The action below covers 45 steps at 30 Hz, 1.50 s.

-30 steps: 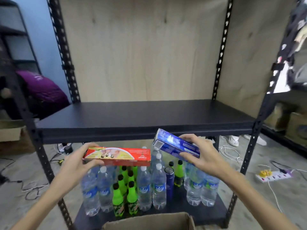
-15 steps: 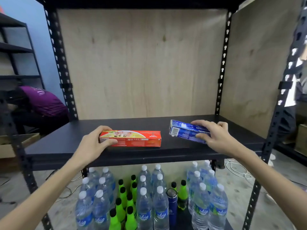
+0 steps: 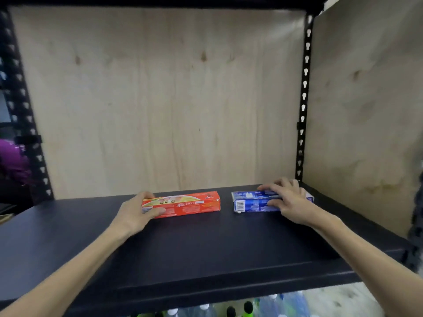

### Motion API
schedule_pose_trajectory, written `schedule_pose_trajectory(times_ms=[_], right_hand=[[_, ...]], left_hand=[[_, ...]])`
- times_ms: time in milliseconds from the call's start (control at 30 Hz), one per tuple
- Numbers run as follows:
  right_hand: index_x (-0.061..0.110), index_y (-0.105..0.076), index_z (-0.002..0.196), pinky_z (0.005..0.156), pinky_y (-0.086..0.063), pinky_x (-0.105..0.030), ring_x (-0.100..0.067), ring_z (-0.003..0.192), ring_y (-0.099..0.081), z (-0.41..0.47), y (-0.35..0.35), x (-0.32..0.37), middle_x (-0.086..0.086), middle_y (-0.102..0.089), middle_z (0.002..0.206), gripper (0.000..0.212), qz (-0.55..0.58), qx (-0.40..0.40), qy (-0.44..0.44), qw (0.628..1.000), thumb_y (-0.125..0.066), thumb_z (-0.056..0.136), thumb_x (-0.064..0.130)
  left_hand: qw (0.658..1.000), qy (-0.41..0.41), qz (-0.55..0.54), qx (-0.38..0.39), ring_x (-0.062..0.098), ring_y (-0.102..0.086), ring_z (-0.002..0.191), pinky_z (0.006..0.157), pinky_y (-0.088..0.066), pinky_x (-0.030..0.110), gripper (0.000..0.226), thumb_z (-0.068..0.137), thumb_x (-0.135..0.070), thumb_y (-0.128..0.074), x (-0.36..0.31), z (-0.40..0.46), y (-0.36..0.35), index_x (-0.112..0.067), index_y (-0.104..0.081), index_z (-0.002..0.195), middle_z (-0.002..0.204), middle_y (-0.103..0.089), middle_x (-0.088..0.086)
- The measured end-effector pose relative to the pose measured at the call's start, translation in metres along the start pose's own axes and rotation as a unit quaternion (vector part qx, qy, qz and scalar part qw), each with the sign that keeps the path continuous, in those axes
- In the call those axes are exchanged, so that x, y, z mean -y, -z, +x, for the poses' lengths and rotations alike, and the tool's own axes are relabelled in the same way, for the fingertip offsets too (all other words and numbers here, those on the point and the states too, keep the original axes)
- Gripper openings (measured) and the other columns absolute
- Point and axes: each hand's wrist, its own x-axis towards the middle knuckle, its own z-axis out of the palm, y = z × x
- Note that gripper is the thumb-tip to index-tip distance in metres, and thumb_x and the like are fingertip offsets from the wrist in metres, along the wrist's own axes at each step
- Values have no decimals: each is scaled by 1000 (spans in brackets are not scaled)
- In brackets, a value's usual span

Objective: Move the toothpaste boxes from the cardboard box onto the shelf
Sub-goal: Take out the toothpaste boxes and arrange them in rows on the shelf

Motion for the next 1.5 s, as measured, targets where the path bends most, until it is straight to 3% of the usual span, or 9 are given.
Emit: schedule_pose_trajectory(times_ms=[133, 267, 600, 733, 833, 1033, 1200, 1333, 1500], right_hand=[[46, -52, 137, 87, -22, -32, -14, 104, -27, 44, -12, -22, 2, -34, 110, 41, -29, -12, -19, 999, -59, 99, 30], [44, -51, 137, 98, -30, -40, -19, 110, -38, 77, -24, -35, 10, -33, 96, 40, -1, 8, -5, 1000, -56, 101, 27], [31, -50, 135, 110, -31, -42, -20, 126, -42, 103, -46, -41, 2, -52, 124, 46, 39, -69, -5, 997, -67, 93, 20], [23, -51, 138, 108, -35, -41, -23, 124, -45, 102, -47, -42, 1, -55, 119, 50, 42, -104, -9, 994, -71, 91, 21], [22, -47, 144, 112, -34, -41, -23, 131, -42, 95, -44, -37, -2, -54, 133, 56, 31, -111, -20, 993, -70, 93, 26], [24, -44, 147, 108, -30, -39, -23, 129, -40, 55, -33, -15, -1, -52, 138, 59, -7, -139, -11, 990, -65, 95, 41], [18, -38, 151, 111, -29, -35, -22, 126, -40, -55, -12, 48, -1, -52, 129, 70, 57, -112, -4, 992, -65, 93, 47], [16, -35, 151, 106, -40, -39, -22, 118, -49, -84, -15, 68, -1, -54, 119, 74, 79, -95, 14, 992, -66, 92, 48], [15, -42, 146, 94, -42, -28, -10, 98, -51, -79, -8, 74, 3, -53, 100, 68, 128, -123, 18, 984, -69, 91, 46]], left_hand=[[999, -13, 24, -30, 23, -60, 102, 84, -42, 31, 39, 82, -35, -82, 1, 55, -27, -16, -63, 111, 109, -67, 6], [998, -28, 32, -56, 31, -61, 105, 91, -47, 40, 41, 80, -39, -83, 8, 93, -47, -17, -63, 108, 107, -67, 11], [993, 21, -41, -110, 26, -57, 93, 76, -41, 36, 60, 76, -34, -87, -5, 108, -67, -8, -42, 106, 102, -57, 9], [989, 42, -90, -108, 21, -60, 96, 80, -46, 35, 65, 71, -39, -90, 0, 104, -67, -13, -45, 110, 103, -60, 2], [989, 40, -98, -102, 22, -62, 100, 87, -50, 38, 66, 71, -38, -90, -2, 101, -66, -13, -45, 113, 111, -63, 5], [993, -26, -77, -90, 22, -54, 119, 108, -45, 44, 76, 73, -41, -88, -13, 68, -55, -28, -43, 134, 129, -49, 4], [994, -71, -50, -60, 19, -35, 130, 111, -33, 39, 74, 78, -47, -82, -24, -50, -22, -40, -42, 140, 130, -47, 0], [991, -108, -54, -53, 15, -35, 133, 114, -34, 39, 77, 79, -49, -79, -25, -79, -27, -35, -39, 144, 137, -46, -5], [990, -133, -17, -39, 20, -47, 120, 107, -42, 40, 78, 82, -57, -72, -54, -69, -32, -23, -39, 144, 130, -48, 0]])
